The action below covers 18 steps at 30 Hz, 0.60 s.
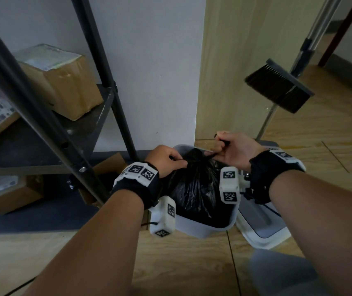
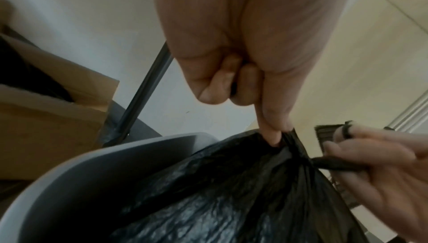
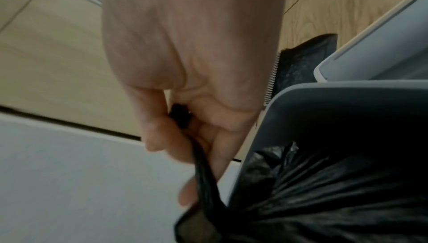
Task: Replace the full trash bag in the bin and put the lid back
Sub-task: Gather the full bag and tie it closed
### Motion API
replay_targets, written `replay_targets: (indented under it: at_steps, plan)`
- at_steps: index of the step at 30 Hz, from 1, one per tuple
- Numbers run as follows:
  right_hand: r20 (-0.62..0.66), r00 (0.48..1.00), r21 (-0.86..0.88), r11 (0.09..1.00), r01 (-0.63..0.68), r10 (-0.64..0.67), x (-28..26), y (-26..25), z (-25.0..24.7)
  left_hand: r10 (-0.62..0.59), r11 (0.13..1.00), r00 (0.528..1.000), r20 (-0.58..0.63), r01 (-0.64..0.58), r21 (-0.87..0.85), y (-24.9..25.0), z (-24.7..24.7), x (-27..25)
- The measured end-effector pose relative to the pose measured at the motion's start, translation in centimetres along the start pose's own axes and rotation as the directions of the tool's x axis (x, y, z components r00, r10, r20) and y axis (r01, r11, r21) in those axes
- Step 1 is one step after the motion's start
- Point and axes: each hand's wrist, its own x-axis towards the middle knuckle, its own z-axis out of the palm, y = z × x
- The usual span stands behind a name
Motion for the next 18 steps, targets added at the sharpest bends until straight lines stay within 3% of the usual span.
replay_targets:
  at_steps: [5, 10, 15, 16, 18]
  plan:
    - [-0.232, 0.972, -0.193, 0.978, -0.083, 0.037, 1.6, 1.9, 0.0, -0.109, 0.987, 0.991, -0.077, 0.099, -0.124, -0.8, 0.8, -0.1]
    - [-0.435, 0.895, -0.160, 0.971, -0.179, 0.093, 2.0, 3.4, -3.0, -0.262, 0.959, 0.965, -0.023, 0.258, -0.120, -4.6, 1.3, -0.4]
    - [-0.496, 0.858, -0.130, 0.966, -0.223, 0.132, 1.8, 4.4, -4.8, -0.348, 0.933, 0.933, 0.095, 0.354, -0.061, -6.2, 1.5, -0.4]
    - [-0.488, 0.865, -0.144, 0.967, -0.211, 0.116, 1.8, 4.0, -4.6, -0.362, 0.922, 0.926, 0.112, 0.373, -0.105, -6.3, 1.5, -0.2]
    - [-0.451, 0.890, -0.200, 0.965, -0.170, 0.064, 2.0, 3.0, -3.9, -0.385, 0.836, 0.908, 0.165, 0.419, -0.354, -6.1, 1.2, 0.0]
